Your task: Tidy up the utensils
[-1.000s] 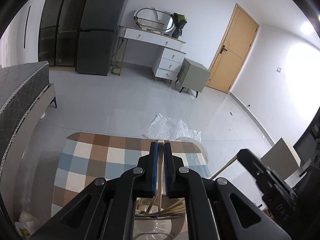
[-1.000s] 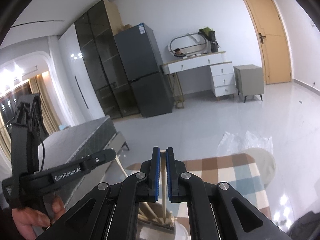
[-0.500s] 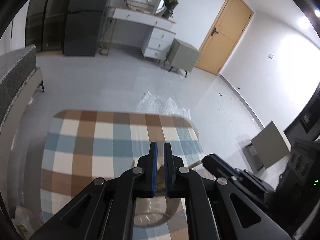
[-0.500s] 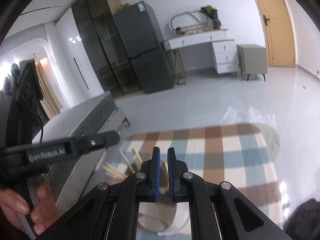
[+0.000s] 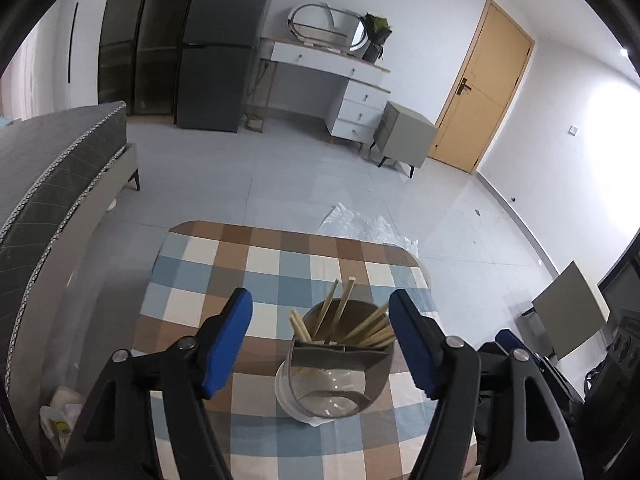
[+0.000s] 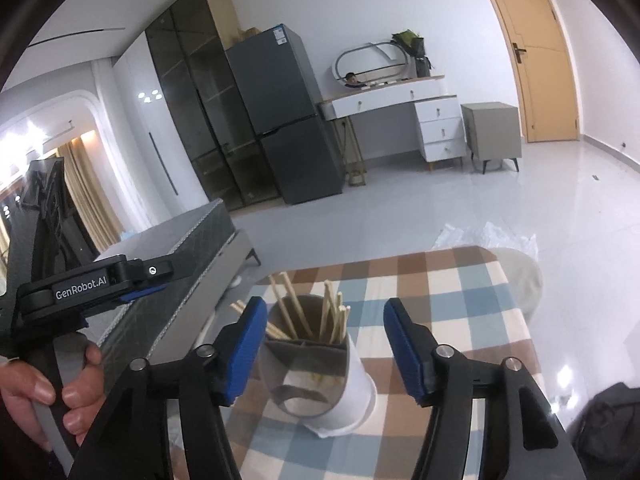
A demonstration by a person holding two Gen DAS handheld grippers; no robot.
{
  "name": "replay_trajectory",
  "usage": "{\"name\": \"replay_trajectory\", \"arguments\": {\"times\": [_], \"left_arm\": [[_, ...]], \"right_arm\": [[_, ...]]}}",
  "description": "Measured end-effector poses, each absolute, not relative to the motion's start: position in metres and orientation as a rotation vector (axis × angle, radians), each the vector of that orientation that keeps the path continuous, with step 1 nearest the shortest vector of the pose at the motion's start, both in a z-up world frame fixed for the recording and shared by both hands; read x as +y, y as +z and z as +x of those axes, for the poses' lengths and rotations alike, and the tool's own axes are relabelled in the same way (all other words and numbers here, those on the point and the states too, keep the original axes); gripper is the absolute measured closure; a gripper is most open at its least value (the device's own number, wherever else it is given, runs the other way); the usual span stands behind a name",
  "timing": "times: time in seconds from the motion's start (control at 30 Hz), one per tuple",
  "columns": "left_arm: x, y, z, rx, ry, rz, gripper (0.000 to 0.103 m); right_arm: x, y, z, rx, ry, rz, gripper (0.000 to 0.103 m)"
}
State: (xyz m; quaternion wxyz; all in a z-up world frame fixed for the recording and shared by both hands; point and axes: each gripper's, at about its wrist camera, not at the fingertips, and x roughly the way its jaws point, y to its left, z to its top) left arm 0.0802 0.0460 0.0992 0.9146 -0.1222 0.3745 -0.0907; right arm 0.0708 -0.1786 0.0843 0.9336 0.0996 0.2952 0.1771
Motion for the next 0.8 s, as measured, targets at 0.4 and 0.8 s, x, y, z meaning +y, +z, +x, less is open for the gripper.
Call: {"name": "replay_trajectory", "arguments": {"times": [0.4, 0.8], "left_arm": [[0.055, 0.101, 0.037, 0.672, -0.093, -0.185, 0.016], [0.058, 0.088, 0.007, 0.612, -0.035, -0.144, 0.006]], "right_arm": [[-0.18, 0.102, 0.018, 0.48, 0.355, 0.165, 0.017], [-0.182, 0.1, -0.017, 0.397, 0.339, 0.149, 0.005]]}}
